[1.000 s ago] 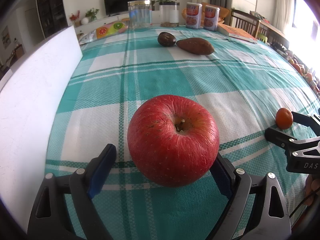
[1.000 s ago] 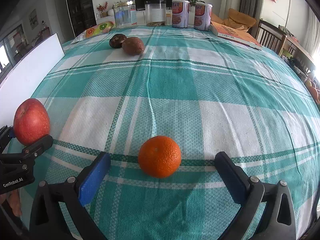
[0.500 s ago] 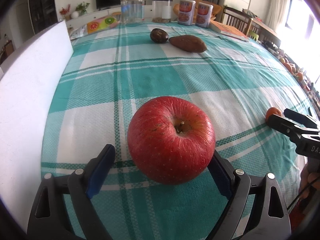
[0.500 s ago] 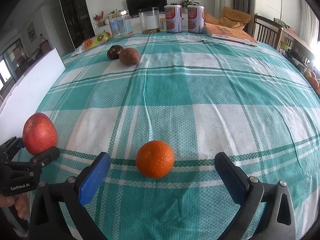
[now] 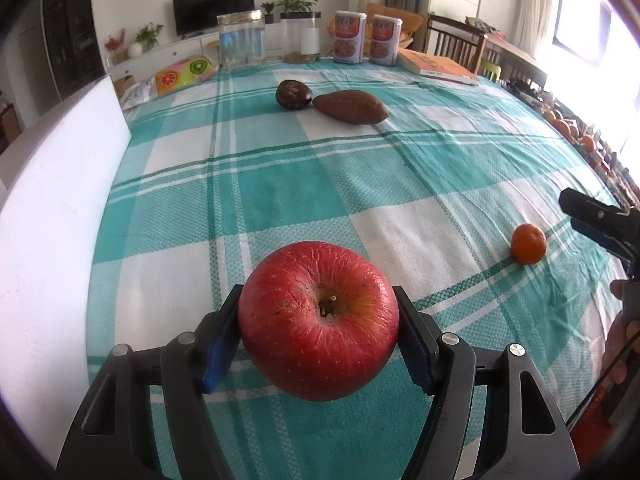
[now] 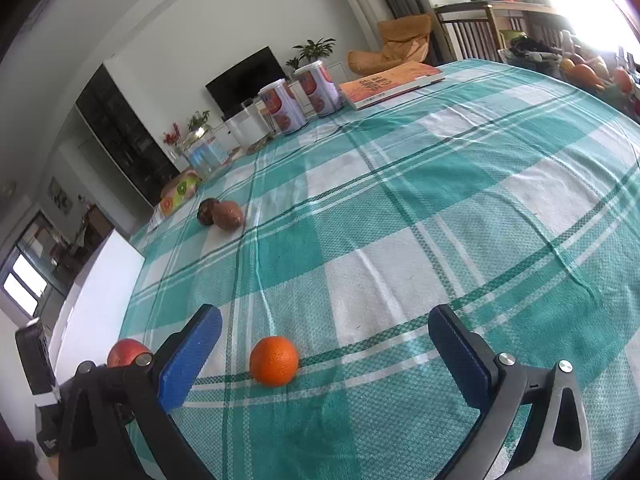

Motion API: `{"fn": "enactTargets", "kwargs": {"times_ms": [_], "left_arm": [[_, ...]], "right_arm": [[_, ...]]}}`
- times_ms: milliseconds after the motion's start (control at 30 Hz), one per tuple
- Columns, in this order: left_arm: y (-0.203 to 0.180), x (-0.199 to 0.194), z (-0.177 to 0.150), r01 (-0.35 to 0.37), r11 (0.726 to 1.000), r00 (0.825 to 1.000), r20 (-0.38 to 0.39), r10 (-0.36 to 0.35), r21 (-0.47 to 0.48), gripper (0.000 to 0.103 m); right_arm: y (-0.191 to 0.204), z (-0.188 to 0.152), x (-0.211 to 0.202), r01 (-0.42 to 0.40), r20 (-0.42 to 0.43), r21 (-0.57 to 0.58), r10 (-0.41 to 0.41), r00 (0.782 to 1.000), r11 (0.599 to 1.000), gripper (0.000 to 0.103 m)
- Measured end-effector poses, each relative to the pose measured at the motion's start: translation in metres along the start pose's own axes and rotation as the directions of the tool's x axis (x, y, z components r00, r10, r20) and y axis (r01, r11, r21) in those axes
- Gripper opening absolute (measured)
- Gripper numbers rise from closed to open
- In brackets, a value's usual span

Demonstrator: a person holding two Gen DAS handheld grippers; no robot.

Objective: Organize fruits
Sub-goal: 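Carry the apple to the box with the left tool while the right tool regrasps the orange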

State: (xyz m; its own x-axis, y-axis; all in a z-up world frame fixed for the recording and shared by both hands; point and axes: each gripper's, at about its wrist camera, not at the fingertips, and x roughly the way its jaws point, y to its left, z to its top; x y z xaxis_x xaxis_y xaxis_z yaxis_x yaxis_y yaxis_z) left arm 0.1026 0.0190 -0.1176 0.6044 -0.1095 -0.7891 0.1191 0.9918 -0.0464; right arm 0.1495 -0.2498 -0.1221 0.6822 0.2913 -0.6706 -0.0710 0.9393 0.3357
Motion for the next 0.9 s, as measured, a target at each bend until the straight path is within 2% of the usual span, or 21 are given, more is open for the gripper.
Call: {"fn": "enactTargets", "kwargs": {"times_ms": [100, 167, 200, 233, 333, 400, 433, 500, 567, 633, 667, 733, 833, 900], "left_arm": [[0.005, -0.010, -0.008, 0.046, 0.998, 0.999, -0.008, -0.046, -0.036, 0.071], [0.008, -0.017, -0.011, 0.068, 0.996, 0.998, -0.013, -0.069, -0.057, 0.071], [0.008, -0.020, -0.012, 0.075, 0.995, 0.997, -0.012, -0.075, -0.063, 0.071], [0.009, -0.023, -0.012, 0.083, 0.994, 0.996, -0.009, -0.084, -0.070, 0.071], [0.013, -0.034, -0.013, 0.121, 0.987, 0.992, -0.003, -0.122, -0.108, 0.071], [0.016, -0.046, -0.012, 0.163, 0.977, 0.986, -0.005, -0.165, -0.136, 0.071], [0.017, -0.055, -0.011, 0.193, 0.969, 0.980, -0.007, -0.197, -0.151, 0.071], [0.023, -0.079, -0.010, 0.279, 0.943, 0.959, 0.001, -0.283, -0.183, 0.071], [0.031, -0.108, -0.008, 0.355, 0.914, 0.934, 0.037, -0.355, -0.195, 0.071], [0.045, -0.136, -0.005, 0.382, 0.903, 0.924, 0.073, -0.375, -0.197, 0.071], [0.055, -0.149, -0.004, 0.378, 0.904, 0.926, 0.093, -0.366, -0.201, 0.071], [0.081, -0.169, -0.004, 0.337, 0.915, 0.941, 0.126, -0.315, -0.221, 0.071], [0.131, -0.185, -0.010, 0.213, 0.932, 0.974, 0.145, -0.176, -0.295, 0.071], [0.162, -0.183, -0.021, 0.085, 0.935, 0.992, 0.114, -0.048, -0.343, 0.071]], "right_arm": [[0.026, -0.011, 0.019, 0.016, -0.086, -0.140, -0.029, 0.996, 0.990, 0.073], [0.037, -0.017, 0.027, 0.036, -0.110, -0.203, -0.060, 0.992, 0.978, 0.066], [0.040, -0.020, 0.029, 0.041, -0.114, -0.223, -0.068, 0.991, 0.974, 0.052], [0.041, -0.022, 0.031, 0.046, -0.123, -0.236, -0.076, 0.989, 0.971, 0.032], [0.042, -0.024, 0.027, 0.061, -0.114, -0.246, -0.091, 0.989, 0.967, 0.032], [0.039, -0.022, 0.018, 0.049, -0.098, -0.224, -0.073, 0.992, 0.973, 0.032], [0.037, -0.020, 0.012, 0.031, -0.093, -0.192, -0.050, 0.994, 0.981, 0.032], [0.036, -0.017, 0.001, -0.063, -0.112, -0.071, 0.055, 0.992, 0.995, 0.032], [0.058, -0.019, -0.008, -0.155, -0.135, -0.041, 0.149, 0.980, 0.987, 0.032], [0.098, -0.018, -0.015, -0.256, -0.166, -0.068, 0.242, 0.956, 0.964, 0.032], [0.120, -0.016, -0.019, -0.310, -0.182, -0.083, 0.292, 0.939, 0.947, 0.032], [0.173, -0.016, -0.028, -0.419, -0.210, -0.137, 0.387, 0.898, 0.898, 0.032], [0.250, -0.020, -0.039, -0.541, -0.278, -0.228, 0.479, 0.833, 0.809, 0.032], [0.294, -0.028, -0.038, -0.599, -0.341, -0.267, 0.507, 0.792, 0.755, 0.032]]}}
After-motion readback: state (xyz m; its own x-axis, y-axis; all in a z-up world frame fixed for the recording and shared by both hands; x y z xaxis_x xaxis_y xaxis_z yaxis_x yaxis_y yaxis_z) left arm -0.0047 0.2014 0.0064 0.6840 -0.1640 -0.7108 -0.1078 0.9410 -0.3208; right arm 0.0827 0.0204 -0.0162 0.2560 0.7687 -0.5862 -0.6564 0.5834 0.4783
